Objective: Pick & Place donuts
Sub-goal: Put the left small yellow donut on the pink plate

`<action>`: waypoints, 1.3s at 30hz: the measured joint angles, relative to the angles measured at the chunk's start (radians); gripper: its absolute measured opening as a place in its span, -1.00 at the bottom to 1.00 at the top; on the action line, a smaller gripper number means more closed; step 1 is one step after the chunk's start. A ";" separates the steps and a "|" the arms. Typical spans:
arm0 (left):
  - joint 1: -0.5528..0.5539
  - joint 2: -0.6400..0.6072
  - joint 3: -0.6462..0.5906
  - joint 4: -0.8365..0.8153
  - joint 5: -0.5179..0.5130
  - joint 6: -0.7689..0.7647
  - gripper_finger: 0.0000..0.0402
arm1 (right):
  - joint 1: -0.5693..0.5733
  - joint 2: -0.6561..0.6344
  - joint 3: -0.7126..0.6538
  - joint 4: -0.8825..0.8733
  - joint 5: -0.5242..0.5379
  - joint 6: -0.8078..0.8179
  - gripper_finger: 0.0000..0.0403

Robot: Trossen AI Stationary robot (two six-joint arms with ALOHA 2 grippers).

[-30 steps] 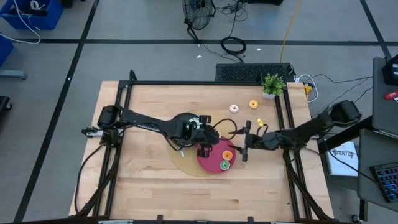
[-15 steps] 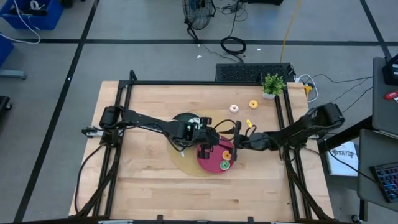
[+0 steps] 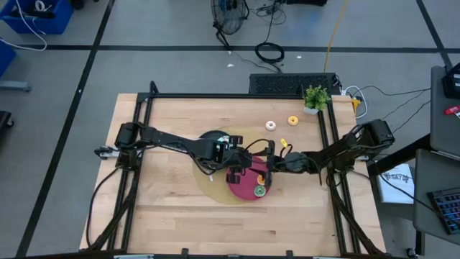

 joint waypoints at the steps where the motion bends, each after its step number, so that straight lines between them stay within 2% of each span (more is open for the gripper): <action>1: 0.000 0.000 0.000 0.001 0.000 -0.004 -0.30 | -0.003 0.000 0.000 0.001 0.000 0.000 0.27; 12: 0.000 0.000 0.000 0.007 0.002 -0.020 -0.30 | -0.037 0.000 0.000 0.002 -0.008 0.031 0.26; 17: 0.000 0.000 0.000 0.008 0.018 -0.022 -0.30 | -0.041 0.000 0.000 0.006 -0.061 0.032 0.17; 39: 0.000 0.000 0.000 0.036 0.044 -0.026 -0.30 | -0.041 0.000 0.000 0.005 -0.058 0.015 -0.60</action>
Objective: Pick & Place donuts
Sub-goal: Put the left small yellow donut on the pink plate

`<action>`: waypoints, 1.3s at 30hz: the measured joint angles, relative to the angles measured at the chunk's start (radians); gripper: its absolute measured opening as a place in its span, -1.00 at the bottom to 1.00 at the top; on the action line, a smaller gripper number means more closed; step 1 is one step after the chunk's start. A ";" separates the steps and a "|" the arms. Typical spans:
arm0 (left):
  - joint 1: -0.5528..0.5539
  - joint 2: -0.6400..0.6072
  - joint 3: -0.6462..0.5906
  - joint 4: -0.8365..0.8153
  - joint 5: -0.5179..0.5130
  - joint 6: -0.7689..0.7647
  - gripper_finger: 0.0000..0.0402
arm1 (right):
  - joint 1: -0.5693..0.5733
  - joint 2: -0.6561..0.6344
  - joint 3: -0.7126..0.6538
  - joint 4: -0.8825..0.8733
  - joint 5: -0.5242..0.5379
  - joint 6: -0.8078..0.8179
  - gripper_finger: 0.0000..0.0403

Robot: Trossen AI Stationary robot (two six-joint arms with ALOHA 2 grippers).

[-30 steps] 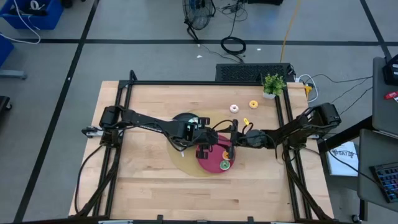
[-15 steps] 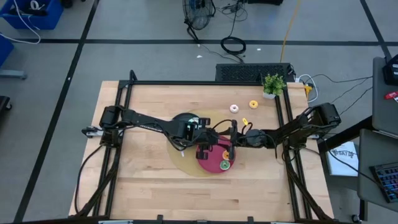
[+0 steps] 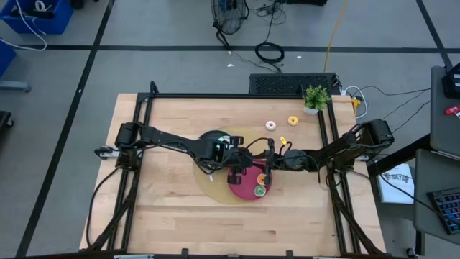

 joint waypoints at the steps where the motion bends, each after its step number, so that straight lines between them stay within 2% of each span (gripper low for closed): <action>1: 0.000 0.000 0.000 -0.001 0.000 0.000 -0.30 | 0.000 0.000 0.000 0.000 0.000 -0.003 -0.62; 10: 0.000 0.000 0.000 0.006 -0.023 -0.076 -0.24 | 0.000 0.000 0.000 -0.007 0.000 -0.005 -0.73; 15: 0.008 0.000 0.001 -0.025 0.006 -0.143 0.10 | 0.000 0.000 0.000 -0.016 0.000 -0.006 -0.73; 20: 0.007 -0.004 0.001 -0.028 -0.148 -0.125 0.50 | 0.000 -0.001 0.000 -0.048 0.004 -0.006 -0.73; 23: 0.005 -0.022 0.000 -0.029 -0.163 -0.076 0.67 | 0.000 -0.001 0.000 -0.093 0.002 0.005 -0.73; 25: 0.005 -0.049 0.001 -0.027 -0.139 -0.056 0.76 | 0.003 -0.001 0.000 -0.136 -0.001 0.033 -0.73; 30: 0.017 -0.112 0.001 -0.003 0.010 -0.036 0.88 | 0.016 -0.008 0.000 -0.237 -0.011 0.087 -0.73; 35: 0.055 -0.146 0.001 0.008 0.151 -0.011 0.90 | 0.017 -0.008 0.000 -0.273 -0.044 0.116 -0.73; 39: 0.075 -0.146 0.001 0.025 0.206 -0.010 0.90 | 0.014 -0.008 0.000 -0.356 -0.049 0.154 -0.73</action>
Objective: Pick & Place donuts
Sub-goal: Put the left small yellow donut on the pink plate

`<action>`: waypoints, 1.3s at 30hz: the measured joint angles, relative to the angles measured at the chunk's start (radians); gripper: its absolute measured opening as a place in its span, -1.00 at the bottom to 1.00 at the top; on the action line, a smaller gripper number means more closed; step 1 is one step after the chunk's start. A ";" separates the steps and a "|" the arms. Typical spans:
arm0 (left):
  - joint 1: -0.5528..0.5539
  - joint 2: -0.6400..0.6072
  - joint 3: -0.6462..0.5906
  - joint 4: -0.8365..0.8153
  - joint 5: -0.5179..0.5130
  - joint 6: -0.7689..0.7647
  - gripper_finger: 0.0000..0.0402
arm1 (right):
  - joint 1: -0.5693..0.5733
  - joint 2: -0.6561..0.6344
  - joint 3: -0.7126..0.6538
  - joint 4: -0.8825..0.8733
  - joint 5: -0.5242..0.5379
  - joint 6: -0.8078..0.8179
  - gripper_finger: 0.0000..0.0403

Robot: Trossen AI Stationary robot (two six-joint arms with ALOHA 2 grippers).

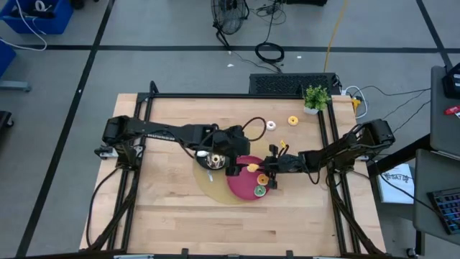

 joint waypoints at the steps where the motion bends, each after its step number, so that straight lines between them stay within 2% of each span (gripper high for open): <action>1: 0.003 0.000 0.000 0.005 0.003 0.001 0.90 | -0.002 0.000 0.000 -0.008 0.000 0.004 -0.73; 5: 0.011 0.000 0.000 0.044 0.003 0.022 0.90 | -0.003 0.000 0.000 -0.027 -0.001 0.020 -0.77; 8: 0.012 -0.007 -0.034 0.159 -0.006 0.043 0.90 | -0.003 -0.001 0.000 -0.041 -0.001 0.020 -0.82; 11: 0.017 -0.050 -0.130 0.284 -0.041 0.043 0.90 | -0.003 -0.002 0.000 -0.057 -0.001 0.021 -0.87; 15: 0.045 -0.146 -0.318 0.474 -0.082 -0.001 0.90 | -0.003 -0.002 0.000 -0.067 -0.001 0.028 -0.89; 20: 0.069 -0.274 -0.533 0.674 -0.075 -0.073 0.90 | -0.003 -0.002 0.000 -0.079 -0.003 0.028 -0.85; 22: 0.068 -0.318 -0.592 0.707 -0.075 -0.091 0.90 | -0.003 -0.002 0.000 -0.078 -0.003 0.028 -0.81; 25: 0.059 -0.356 -0.643 0.724 -0.075 -0.105 0.90 | -0.003 -0.003 0.000 -0.077 -0.003 0.028 -0.71; 29: 0.048 -0.384 -0.672 0.730 -0.075 -0.115 0.90 | -0.003 -0.003 0.000 -0.100 -0.004 0.046 -0.47; 34: 0.040 -0.385 -0.676 0.708 -0.075 -0.117 0.90 | -0.002 -0.004 0.000 -0.108 -0.004 0.058 -0.12; 39: 0.040 -0.385 -0.676 0.689 -0.075 -0.120 0.90 | -0.002 -0.071 0.000 -0.127 -0.004 0.058 0.08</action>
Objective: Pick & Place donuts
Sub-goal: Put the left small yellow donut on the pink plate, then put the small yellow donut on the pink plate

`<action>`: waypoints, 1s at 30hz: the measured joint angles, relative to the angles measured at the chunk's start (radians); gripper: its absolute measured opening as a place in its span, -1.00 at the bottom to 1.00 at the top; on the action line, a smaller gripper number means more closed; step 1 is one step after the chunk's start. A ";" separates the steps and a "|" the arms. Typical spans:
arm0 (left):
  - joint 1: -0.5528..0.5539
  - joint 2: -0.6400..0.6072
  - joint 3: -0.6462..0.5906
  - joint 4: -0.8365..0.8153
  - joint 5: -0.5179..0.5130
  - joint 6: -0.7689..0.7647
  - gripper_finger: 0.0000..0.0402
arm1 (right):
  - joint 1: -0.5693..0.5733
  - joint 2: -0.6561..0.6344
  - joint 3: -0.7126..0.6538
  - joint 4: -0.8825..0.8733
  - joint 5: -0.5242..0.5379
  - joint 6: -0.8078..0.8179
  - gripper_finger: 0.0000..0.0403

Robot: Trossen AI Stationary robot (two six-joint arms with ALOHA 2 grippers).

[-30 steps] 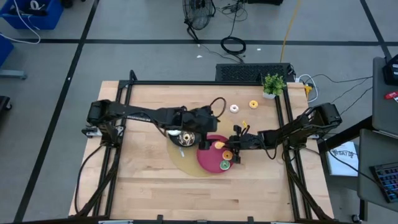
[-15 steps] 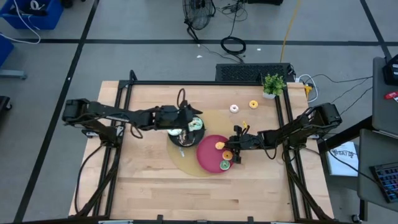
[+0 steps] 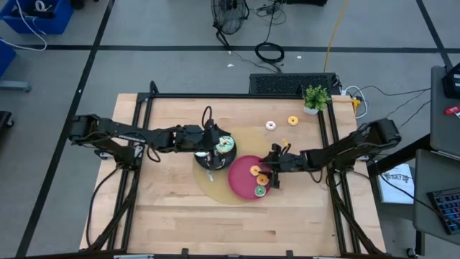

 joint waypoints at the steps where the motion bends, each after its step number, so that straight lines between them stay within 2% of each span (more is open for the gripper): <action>1: 0.000 0.000 0.000 0.000 0.000 0.000 0.90 | 0.000 -0.021 0.000 0.001 0.000 0.000 0.11; 7: 0.000 0.000 0.000 -0.010 0.000 0.003 0.90 | -0.005 -0.206 0.001 -0.132 0.014 -0.012 0.17; 11: 0.000 0.000 0.000 -0.018 0.000 0.004 0.90 | -0.037 -0.361 0.001 -0.309 0.142 -0.010 0.15; 13: 0.000 0.000 0.000 -0.018 0.000 0.004 0.90 | -0.076 -0.430 0.007 -0.404 0.188 0.007 0.13; 16: 0.000 0.000 0.000 -0.017 0.000 0.004 0.90 | -0.177 -0.511 0.033 -0.557 0.192 0.045 0.10; 20: 0.000 0.000 0.000 -0.017 0.000 0.005 0.90 | -0.344 -0.528 0.083 -0.738 0.189 0.056 0.12; 25: 0.000 0.000 0.000 -0.017 -0.001 0.006 0.90 | -0.558 -0.489 0.114 -0.784 0.179 0.065 0.25; 30: 0.000 0.000 0.000 -0.021 -0.001 0.006 0.90 | -0.733 -0.410 0.115 -0.769 0.046 0.079 0.35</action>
